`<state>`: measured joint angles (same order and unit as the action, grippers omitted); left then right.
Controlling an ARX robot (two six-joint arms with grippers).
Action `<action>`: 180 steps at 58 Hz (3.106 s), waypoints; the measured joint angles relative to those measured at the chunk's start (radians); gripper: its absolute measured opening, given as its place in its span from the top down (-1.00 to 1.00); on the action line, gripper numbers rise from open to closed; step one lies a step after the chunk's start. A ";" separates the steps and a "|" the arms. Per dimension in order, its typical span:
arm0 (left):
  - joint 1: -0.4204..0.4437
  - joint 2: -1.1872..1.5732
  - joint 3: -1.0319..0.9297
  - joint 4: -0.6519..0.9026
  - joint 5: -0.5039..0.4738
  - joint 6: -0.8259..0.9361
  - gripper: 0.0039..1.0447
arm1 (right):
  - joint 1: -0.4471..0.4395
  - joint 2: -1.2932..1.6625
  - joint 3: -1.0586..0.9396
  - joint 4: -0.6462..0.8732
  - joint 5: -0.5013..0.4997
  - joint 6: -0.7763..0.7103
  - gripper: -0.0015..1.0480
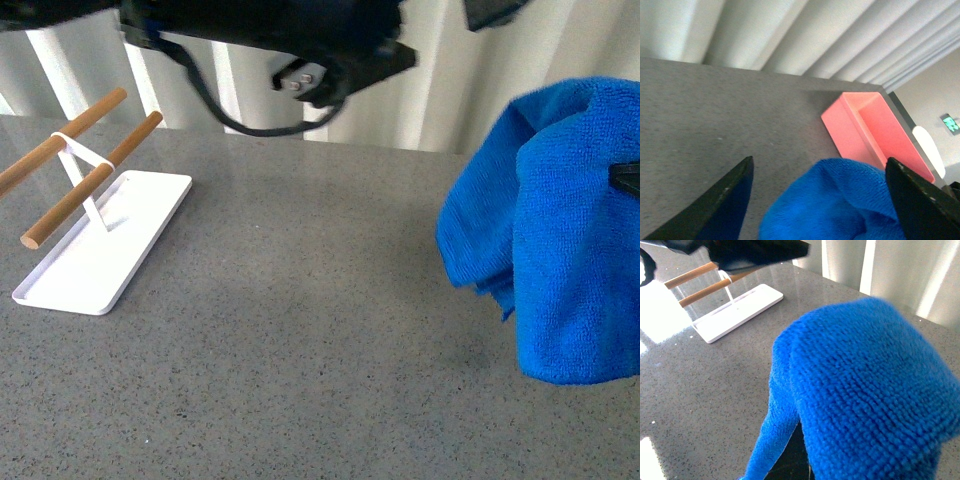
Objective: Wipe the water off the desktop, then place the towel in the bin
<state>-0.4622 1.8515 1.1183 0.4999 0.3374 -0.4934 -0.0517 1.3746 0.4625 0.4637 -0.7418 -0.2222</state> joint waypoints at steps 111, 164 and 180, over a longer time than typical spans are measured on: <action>0.463 -1.396 -1.096 -0.046 -0.336 0.486 0.93 | -0.031 0.059 0.015 0.066 0.175 0.019 0.92; 0.463 -1.777 -1.096 -0.456 -0.336 0.486 0.93 | -0.010 0.071 0.023 0.036 0.229 0.005 0.92; 0.463 -1.847 -1.096 -0.499 -0.337 0.486 0.93 | -0.004 0.071 0.031 0.030 0.234 -0.002 0.92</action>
<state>0.0013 0.0040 0.0223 0.0013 0.0006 -0.0074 -0.0559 1.4456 0.4931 0.4934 -0.5076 -0.2245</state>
